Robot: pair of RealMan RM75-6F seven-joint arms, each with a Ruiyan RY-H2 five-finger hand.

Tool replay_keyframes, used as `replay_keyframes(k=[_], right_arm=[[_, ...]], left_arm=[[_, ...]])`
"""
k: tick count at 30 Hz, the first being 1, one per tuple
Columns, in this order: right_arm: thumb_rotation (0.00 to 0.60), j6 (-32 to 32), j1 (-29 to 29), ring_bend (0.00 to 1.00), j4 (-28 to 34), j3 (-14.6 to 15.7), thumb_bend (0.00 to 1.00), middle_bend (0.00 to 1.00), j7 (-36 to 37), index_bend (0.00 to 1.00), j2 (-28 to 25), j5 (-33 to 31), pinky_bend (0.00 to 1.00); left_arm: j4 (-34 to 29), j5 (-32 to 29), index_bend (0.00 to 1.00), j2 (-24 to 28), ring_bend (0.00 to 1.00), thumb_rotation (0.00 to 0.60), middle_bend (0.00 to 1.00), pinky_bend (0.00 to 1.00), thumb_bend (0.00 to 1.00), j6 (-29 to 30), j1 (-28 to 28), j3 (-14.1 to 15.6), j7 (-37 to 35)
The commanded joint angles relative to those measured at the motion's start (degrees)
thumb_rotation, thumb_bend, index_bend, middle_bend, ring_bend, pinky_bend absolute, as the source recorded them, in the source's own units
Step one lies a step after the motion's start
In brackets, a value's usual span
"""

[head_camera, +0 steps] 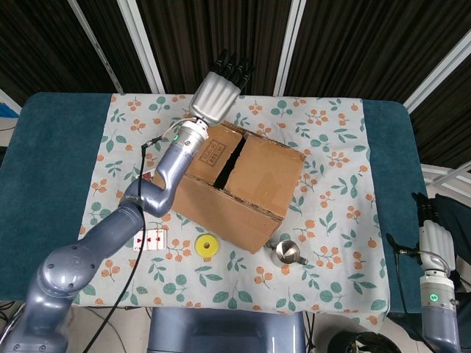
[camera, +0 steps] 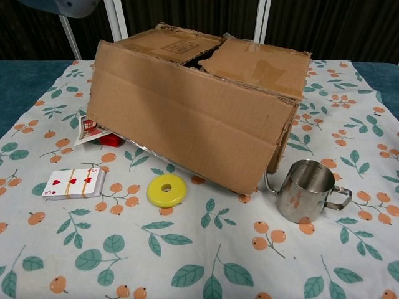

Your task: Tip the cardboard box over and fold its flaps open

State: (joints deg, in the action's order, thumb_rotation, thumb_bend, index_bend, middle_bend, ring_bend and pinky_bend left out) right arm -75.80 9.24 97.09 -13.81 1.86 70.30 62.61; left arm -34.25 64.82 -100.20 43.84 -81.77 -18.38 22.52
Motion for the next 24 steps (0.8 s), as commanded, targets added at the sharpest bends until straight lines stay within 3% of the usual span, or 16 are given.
replay_keyframes(k=[1, 6, 12, 18, 24], right_arm=[[0.600, 0.0, 0.0, 0.04, 0.0, 0.0, 0.32, 0.00, 0.0, 0.02, 0.0, 0.0, 0.24], [0.600, 0.0, 0.0, 0.04, 0.1, 0.2, 0.32, 0.00, -0.1, 0.02, 0.0, 0.2, 0.24], [0.600, 0.0, 0.0, 0.04, 0.2, 0.4, 0.32, 0.00, -0.4, 0.02, 0.1, 0.5, 0.24], [0.600, 0.0, 0.0, 0.04, 0.4, 0.4, 0.32, 0.00, -0.4, 0.02, 0.1, 0.5, 0.24], [0.600, -0.1, 0.0, 0.04, 0.5, 0.5, 0.32, 0.00, -0.4, 0.02, 0.1, 0.6, 0.24]], left_arm=[[-17.4, 0.7, 0.00, 12.0, 0.00, 0.600, 0.00, 0.00, 0.24, 3.5, 7.2, 1.9, 1.6], [-32.5, -2.1, 0.00, 21.4, 0.00, 0.600, 0.00, 0.00, 0.26, 6.0, 13.1, 3.1, 6.2], [-43.2, -4.5, 0.00, 28.4, 0.00, 0.600, 0.00, 0.00, 0.35, 7.7, 17.9, 5.1, 9.1], [-49.1, -4.9, 0.00, 32.6, 0.00, 0.600, 0.00, 0.00, 0.46, 7.2, 20.8, 7.3, 9.1], [-51.5, -4.9, 0.00, 36.1, 0.00, 0.600, 0.06, 0.08, 0.65, -1.0, 19.1, 8.8, 8.1]])
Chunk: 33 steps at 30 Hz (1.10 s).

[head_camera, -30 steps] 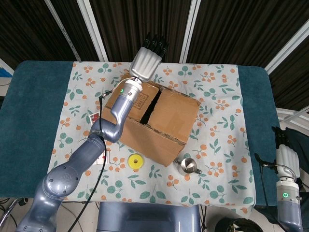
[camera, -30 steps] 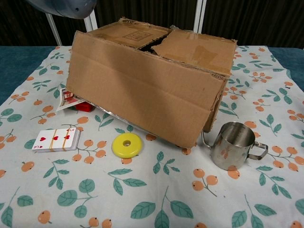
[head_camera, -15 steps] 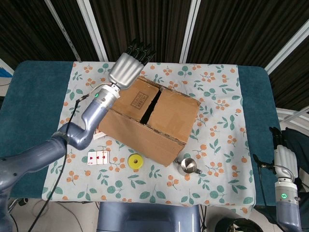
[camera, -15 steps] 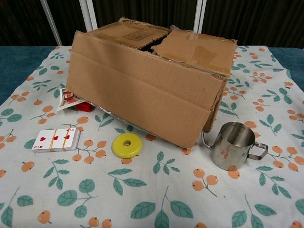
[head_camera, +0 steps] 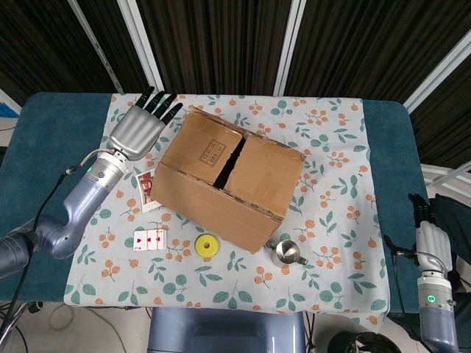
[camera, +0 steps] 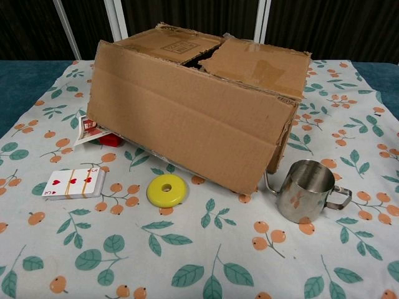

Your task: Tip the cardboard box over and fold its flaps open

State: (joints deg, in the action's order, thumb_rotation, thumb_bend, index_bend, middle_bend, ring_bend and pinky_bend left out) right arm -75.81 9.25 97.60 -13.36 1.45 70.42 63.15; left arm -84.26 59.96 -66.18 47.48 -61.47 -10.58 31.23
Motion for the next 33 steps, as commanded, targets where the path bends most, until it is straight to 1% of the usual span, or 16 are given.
replay_keyframes(k=[1, 3, 5, 8, 11, 17, 21, 25, 33], right_arm=[[0.600, -0.1, 0.0, 0.04, 0.0, 0.0, 0.32, 0.00, 0.0, 0.02, 0.0, 0.0, 0.25], [0.600, 0.0, 0.0, 0.04, 0.0, 0.0, 0.32, 0.00, 0.1, 0.02, 0.0, 0.0, 0.24], [0.600, 0.0, 0.0, 0.04, 0.0, 0.0, 0.32, 0.00, 0.1, 0.02, 0.0, -0.1, 0.24], [0.600, 0.1, 0.0, 0.04, -0.1, 0.0, 0.32, 0.00, 0.2, 0.02, 0.0, -0.2, 0.24], [0.600, 0.1, 0.0, 0.04, -0.2, -0.1, 0.32, 0.00, 0.3, 0.02, -0.1, -0.2, 0.24], [0.600, 0.2, -0.1, 0.04, -0.4, -0.4, 0.32, 0.00, 0.8, 0.02, -0.3, -0.5, 0.25], [0.600, 0.3, -0.1, 0.04, -0.5, -0.5, 0.32, 0.00, 1.0, 0.02, -0.3, -0.6, 0.24], [0.600, 0.2, -0.1, 0.04, -0.6, -0.7, 0.32, 0.00, 1.2, 0.02, -0.4, -0.7, 0.24], [0.600, 0.5, 0.0, 0.04, -0.5, -0.6, 0.32, 0.00, 1.4, 0.02, -0.4, -0.7, 0.24]], left_arm=[[-1.7, 0.2, 0.01, 2.3, 0.01, 0.600, 0.08, 0.09, 0.69, -5.7, -1.6, 1.0, -0.8], [-1.8, 1.0, 0.02, 2.5, 0.02, 0.600, 0.10, 0.11, 0.76, -8.3, -2.8, 1.3, -1.2], [-1.6, 1.9, 0.04, 2.5, 0.04, 0.600, 0.13, 0.12, 0.81, -10.7, -4.0, 1.6, -1.4], [-0.3, 4.1, 0.09, 1.5, 0.08, 0.600, 0.18, 0.16, 0.86, -14.9, -6.8, 1.8, -1.3], [1.1, 6.0, 0.12, -0.1, 0.11, 0.600, 0.21, 0.19, 0.89, -17.7, -9.4, 1.8, -1.2], [4.6, 9.3, 0.14, -4.3, 0.12, 0.600, 0.25, 0.20, 0.90, -21.4, -13.7, 1.6, -1.7], [7.5, 10.1, 0.15, -7.3, 0.12, 0.600, 0.25, 0.20, 0.91, -23.6, -16.1, 1.6, -2.5], [9.4, 10.6, 0.15, -9.1, 0.12, 0.600, 0.26, 0.20, 0.91, -25.4, -17.7, 2.2, -2.6], [14.2, 10.7, 0.15, -13.5, 0.12, 0.600, 0.26, 0.20, 0.92, -25.7, -19.7, 3.3, -3.6]])
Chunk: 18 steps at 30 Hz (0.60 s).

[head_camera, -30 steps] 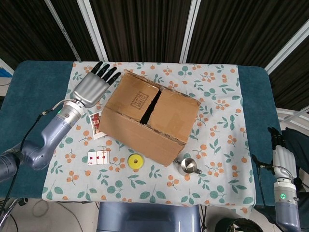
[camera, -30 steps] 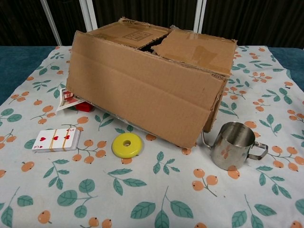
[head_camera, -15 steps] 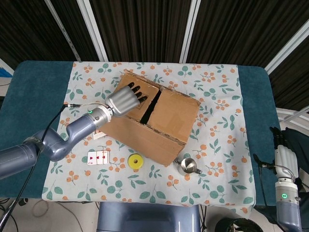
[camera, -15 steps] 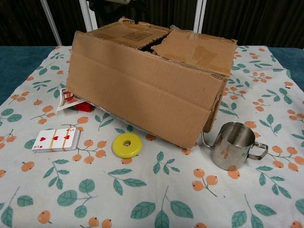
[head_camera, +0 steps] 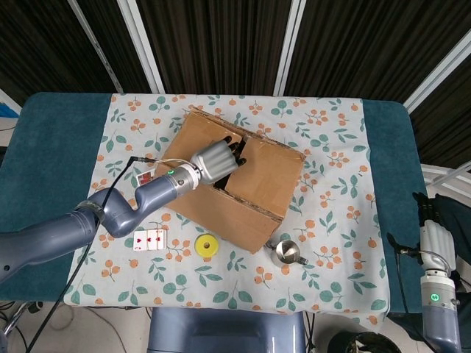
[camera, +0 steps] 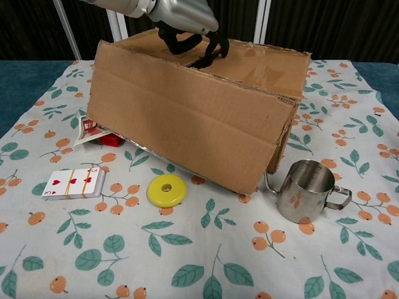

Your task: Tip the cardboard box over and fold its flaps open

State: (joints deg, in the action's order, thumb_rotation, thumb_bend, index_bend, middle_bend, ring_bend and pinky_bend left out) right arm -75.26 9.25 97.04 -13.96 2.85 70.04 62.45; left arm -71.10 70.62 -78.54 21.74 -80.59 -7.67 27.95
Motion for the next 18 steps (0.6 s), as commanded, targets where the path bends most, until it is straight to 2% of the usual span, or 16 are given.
replay_keyframes(k=[1, 9, 14, 18], right_arm=[[0.600, 0.0, 0.0, 0.04, 0.0, 0.0, 0.32, 0.00, 0.0, 0.02, 0.0, 0.0, 0.24], [0.600, 0.0, 0.0, 0.04, 0.1, -0.1, 0.32, 0.00, 0.1, 0.02, 0.0, -0.3, 0.24], [0.600, 0.0, 0.0, 0.04, 0.0, -0.2, 0.33, 0.00, 0.0, 0.02, 0.0, -0.4, 0.24], [0.600, -0.1, 0.1, 0.04, 0.1, -0.1, 0.33, 0.00, -0.1, 0.02, 0.1, -0.2, 0.24]], left_arm=[[1.2, 0.0, 0.15, -1.3, 0.12, 0.600, 0.25, 0.20, 0.92, 0.1, -0.7, 0.5, -0.5], [2.3, -0.2, 0.16, -2.9, 0.13, 0.600, 0.27, 0.21, 0.93, 0.2, -1.4, 1.3, -1.1], [2.4, 0.4, 0.27, -2.0, 0.24, 0.600, 0.45, 0.28, 0.99, 0.7, -2.1, 2.1, 0.0], [2.0, 0.2, 0.32, -1.2, 0.28, 0.600, 0.55, 0.29, 1.00, 1.1, -2.4, 2.6, 0.7]])
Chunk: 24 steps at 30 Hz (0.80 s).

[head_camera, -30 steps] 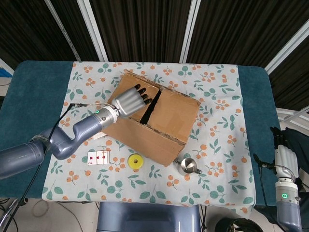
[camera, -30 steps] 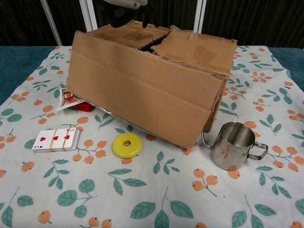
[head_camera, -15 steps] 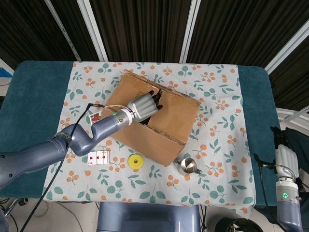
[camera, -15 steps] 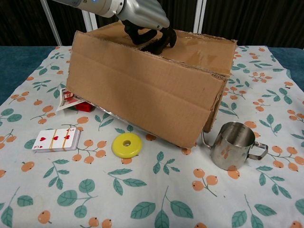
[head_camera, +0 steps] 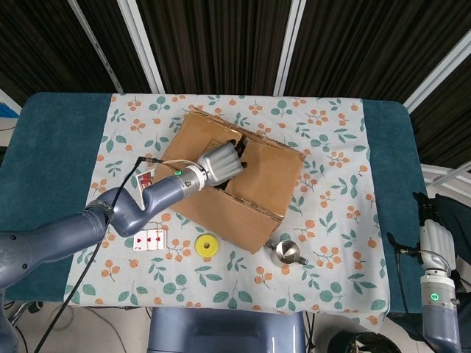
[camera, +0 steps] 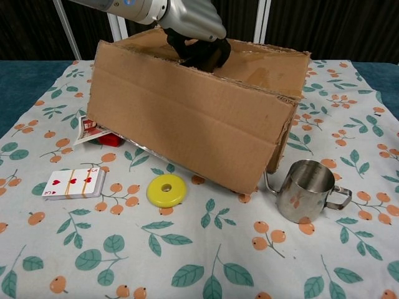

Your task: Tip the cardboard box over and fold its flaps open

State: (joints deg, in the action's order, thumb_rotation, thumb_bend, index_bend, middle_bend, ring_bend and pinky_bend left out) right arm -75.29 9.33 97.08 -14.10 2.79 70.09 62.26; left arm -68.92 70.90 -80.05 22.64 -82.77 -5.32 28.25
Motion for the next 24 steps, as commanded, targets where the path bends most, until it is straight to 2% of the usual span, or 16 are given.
replay_keyframes(k=[1, 6, 18, 24], right_arm=[[0.600, -0.2, 0.0, 0.04, 0.1, 0.0, 0.33, 0.00, 0.0, 0.02, 0.0, 0.0, 0.24], [0.600, -0.3, -0.1, 0.04, 0.1, -0.1, 0.34, 0.00, 0.0, 0.02, 0.1, 0.0, 0.24], [0.600, -0.3, 0.0, 0.04, 0.1, -0.1, 0.35, 0.00, 0.2, 0.02, 0.1, 0.1, 0.24], [0.600, -0.5, 0.0, 0.04, 0.1, -0.1, 0.35, 0.00, 0.1, 0.02, 0.2, 0.3, 0.25]], left_arm=[[-0.3, -0.2, 0.33, 0.5, 0.29, 0.600, 0.58, 0.29, 1.00, 0.2, -0.4, 0.4, 0.7], [-0.9, -0.6, 0.37, 1.1, 0.30, 0.600, 0.64, 0.29, 1.00, 0.4, -0.8, 0.6, 1.1], [-3.7, -1.3, 0.38, 5.6, 0.30, 0.600, 0.65, 0.29, 1.00, 1.7, -2.0, 0.2, 2.6], [-6.1, -2.5, 0.38, 9.6, 0.30, 0.600, 0.65, 0.29, 1.00, 2.1, -2.5, 0.0, 3.7]])
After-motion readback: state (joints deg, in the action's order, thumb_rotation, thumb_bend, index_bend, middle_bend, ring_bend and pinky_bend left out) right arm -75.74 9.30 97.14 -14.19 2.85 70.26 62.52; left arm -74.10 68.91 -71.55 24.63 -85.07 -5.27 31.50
